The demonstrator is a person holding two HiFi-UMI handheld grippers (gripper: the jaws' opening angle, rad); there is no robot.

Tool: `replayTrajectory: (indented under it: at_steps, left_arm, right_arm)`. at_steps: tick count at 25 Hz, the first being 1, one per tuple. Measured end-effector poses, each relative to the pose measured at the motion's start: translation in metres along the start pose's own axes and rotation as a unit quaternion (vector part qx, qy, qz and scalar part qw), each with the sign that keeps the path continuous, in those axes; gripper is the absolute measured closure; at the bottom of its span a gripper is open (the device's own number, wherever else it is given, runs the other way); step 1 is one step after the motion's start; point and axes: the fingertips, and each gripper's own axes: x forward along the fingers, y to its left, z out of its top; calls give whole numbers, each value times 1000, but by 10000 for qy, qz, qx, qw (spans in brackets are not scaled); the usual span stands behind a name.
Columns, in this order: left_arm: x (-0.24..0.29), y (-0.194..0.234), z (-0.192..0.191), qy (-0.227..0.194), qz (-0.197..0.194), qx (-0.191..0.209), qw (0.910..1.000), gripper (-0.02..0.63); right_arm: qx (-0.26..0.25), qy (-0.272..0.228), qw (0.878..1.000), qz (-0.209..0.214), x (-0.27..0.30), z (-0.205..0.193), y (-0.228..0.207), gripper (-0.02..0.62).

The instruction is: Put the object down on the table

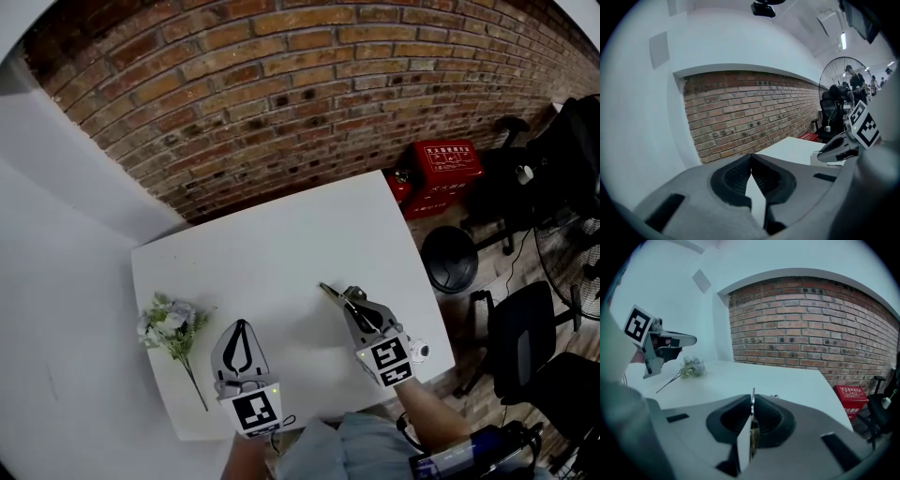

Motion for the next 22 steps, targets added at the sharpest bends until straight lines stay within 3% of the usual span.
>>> replayTrajectory:
  at_steps: [22]
  left_arm:
    - [0,-2,1,16,25,4,10000,597]
  right_arm:
    - [54,79,9999,-122,5,-15,-14,541]
